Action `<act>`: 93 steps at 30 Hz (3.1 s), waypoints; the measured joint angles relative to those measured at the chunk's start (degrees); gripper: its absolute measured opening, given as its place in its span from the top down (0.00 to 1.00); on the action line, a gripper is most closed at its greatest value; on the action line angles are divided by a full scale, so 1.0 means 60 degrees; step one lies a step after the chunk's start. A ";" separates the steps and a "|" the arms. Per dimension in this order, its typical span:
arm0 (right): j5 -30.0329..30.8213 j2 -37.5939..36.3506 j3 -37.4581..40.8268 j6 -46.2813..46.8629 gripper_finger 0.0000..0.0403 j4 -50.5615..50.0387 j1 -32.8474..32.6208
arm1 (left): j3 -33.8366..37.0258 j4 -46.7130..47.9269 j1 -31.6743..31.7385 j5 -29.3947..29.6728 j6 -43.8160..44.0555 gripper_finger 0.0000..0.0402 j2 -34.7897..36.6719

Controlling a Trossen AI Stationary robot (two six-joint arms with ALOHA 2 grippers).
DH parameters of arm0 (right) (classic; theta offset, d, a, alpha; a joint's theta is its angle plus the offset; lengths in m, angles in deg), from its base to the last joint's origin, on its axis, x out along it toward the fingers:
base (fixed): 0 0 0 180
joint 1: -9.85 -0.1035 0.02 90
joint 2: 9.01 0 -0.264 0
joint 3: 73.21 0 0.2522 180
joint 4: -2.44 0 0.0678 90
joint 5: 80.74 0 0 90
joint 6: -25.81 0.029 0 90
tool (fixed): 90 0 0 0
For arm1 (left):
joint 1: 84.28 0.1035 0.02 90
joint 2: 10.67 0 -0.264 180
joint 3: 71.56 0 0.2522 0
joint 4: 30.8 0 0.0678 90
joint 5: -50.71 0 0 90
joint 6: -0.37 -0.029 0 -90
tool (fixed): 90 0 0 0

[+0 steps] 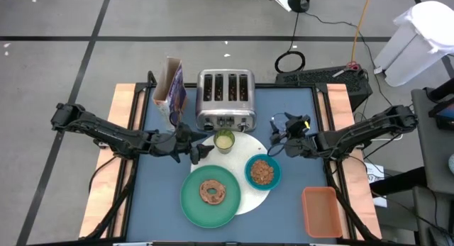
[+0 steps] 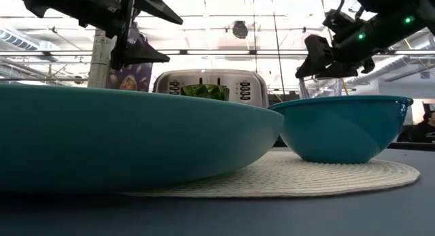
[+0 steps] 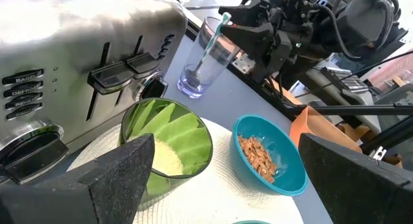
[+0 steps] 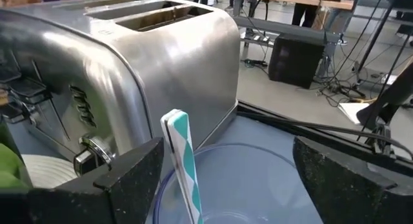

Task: Arrange a breakfast setting
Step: Put the blue spoon to the right of the blue bowl

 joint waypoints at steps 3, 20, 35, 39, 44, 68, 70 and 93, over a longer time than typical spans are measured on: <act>-0.0006 0.0000 0.0000 0.0221 0.19 0.0000 0.0000 | 0.0000 0.0000 0.0000 0.0000 -0.0004 0.03 0.0000; -0.0863 0.0000 0.0004 -0.1095 0.21 0.1353 0.0484 | 0.0000 -0.0007 -0.0003 0.0000 -0.0244 0.03 0.0000; -0.1752 0.0000 0.0004 -0.1127 0.28 0.1366 0.1053 | -0.0001 -0.0004 -0.0004 0.0000 -0.0251 0.03 0.0000; -0.1753 0.0000 0.0004 -0.1127 0.35 0.1434 0.1053 | -0.0004 -0.0007 -0.0002 0.0000 -0.0251 0.03 0.0000; -0.1756 0.0000 0.0004 -0.1130 0.43 0.1639 0.1053 | -0.0002 -0.0007 -0.0002 0.0000 -0.0251 0.03 0.0000; -0.1752 0.0000 0.0004 -0.1164 0.73 0.1639 0.1049 | -0.0004 -0.0004 -0.0002 0.0001 -0.0249 0.03 0.0000; -0.1756 0.0000 0.0004 -0.1146 0.75 0.1639 0.1049 | -0.0004 -0.0004 0.0000 0.0000 -0.0248 0.03 0.0000; -0.1749 0.0000 0.0004 -0.1138 0.88 0.1639 0.1049 | -0.0004 -0.0004 -0.0004 0.0000 -0.0248 0.03 0.0000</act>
